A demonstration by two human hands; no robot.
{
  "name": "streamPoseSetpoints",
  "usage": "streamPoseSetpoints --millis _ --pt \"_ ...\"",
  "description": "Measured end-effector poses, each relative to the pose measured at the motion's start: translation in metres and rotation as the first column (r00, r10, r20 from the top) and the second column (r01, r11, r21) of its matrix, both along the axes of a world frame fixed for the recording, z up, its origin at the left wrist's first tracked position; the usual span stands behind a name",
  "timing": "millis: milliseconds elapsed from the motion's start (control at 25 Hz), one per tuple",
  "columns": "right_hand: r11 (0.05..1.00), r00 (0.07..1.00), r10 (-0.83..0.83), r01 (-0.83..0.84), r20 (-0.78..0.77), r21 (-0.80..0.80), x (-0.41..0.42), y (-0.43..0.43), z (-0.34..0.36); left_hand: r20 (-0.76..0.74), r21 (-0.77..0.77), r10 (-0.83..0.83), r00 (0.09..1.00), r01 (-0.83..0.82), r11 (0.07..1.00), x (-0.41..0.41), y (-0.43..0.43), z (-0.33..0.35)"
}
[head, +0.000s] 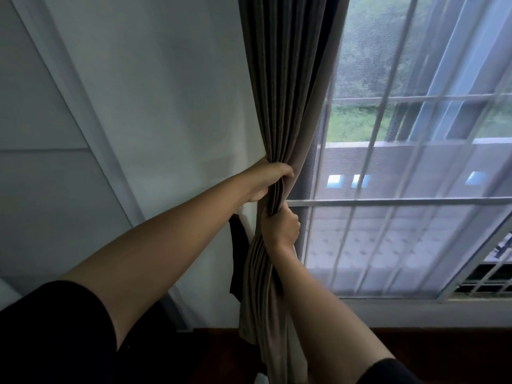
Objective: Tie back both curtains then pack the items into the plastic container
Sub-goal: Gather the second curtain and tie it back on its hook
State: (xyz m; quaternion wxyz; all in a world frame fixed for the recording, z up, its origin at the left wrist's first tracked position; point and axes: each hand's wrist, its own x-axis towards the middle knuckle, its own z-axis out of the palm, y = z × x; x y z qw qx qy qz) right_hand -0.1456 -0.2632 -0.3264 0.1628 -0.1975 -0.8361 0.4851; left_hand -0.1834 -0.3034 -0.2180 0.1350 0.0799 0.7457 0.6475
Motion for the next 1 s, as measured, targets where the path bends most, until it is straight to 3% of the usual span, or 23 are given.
streamPoseSetpoints --millis 120,280,320,400,440,480,520,560,600,720,880,1000 --pt "0.998 1.0 0.004 -0.005 0.002 0.06 -0.001 0.002 0.003 -0.015 -0.116 -0.037 0.999 0.035 0.993 0.001 -0.001 0.004" --pt "0.989 1.0 0.025 -0.026 0.01 0.144 -0.006 0.003 0.0 -0.027 -0.257 -0.311 0.95 0.294 0.921 -0.004 -0.036 0.013" --pt "0.989 1.0 0.026 -0.028 0.011 0.145 -0.007 0.003 -0.001 -0.032 -0.175 -0.377 0.926 0.366 0.914 -0.007 -0.052 0.009" --pt "0.989 0.999 0.033 -0.034 0.013 0.143 -0.009 0.003 -0.001 -0.005 0.29 -0.37 0.929 0.355 0.889 -0.013 -0.083 -0.012" --pt "0.988 0.999 0.036 -0.038 0.014 0.15 -0.011 0.004 -0.002 0.038 0.49 -0.239 0.97 0.19 0.851 -0.018 -0.095 -0.03" --pt "0.986 0.999 0.041 -0.043 0.014 0.159 -0.012 0.004 -0.002 0.105 0.551 -0.018 0.994 -0.043 0.833 -0.024 -0.103 -0.053" --pt "0.985 0.999 0.046 -0.047 0.011 0.168 -0.013 0.005 -0.003 0.178 0.453 0.242 0.954 -0.298 0.84 -0.033 -0.109 -0.079" --pt "0.983 0.999 0.052 -0.052 0.006 0.178 -0.014 0.006 -0.003 0.196 0.254 0.451 0.871 -0.489 0.835 -0.04 -0.113 -0.103" --pt "0.982 0.998 0.057 -0.056 -0.001 0.183 -0.015 0.007 -0.003 0.176 0.028 0.562 0.809 -0.574 0.818 -0.046 -0.114 -0.126" --pt "0.981 0.998 0.054 -0.046 -0.036 0.189 -0.019 0.009 -0.006 0.129 -0.356 0.441 0.888 -0.374 0.856 -0.059 -0.105 -0.174" --pt "0.981 0.998 0.038 -0.026 -0.059 0.193 -0.022 0.013 -0.01 0.032 -0.505 0.357 0.933 -0.293 0.812 -0.062 -0.095 -0.193" --pt "0.985 0.998 0.039 -0.031 -0.044 0.17 -0.024 0.014 -0.007 0.06 -0.457 0.336 0.94 -0.273 0.847 -0.045 -0.101 -0.194"
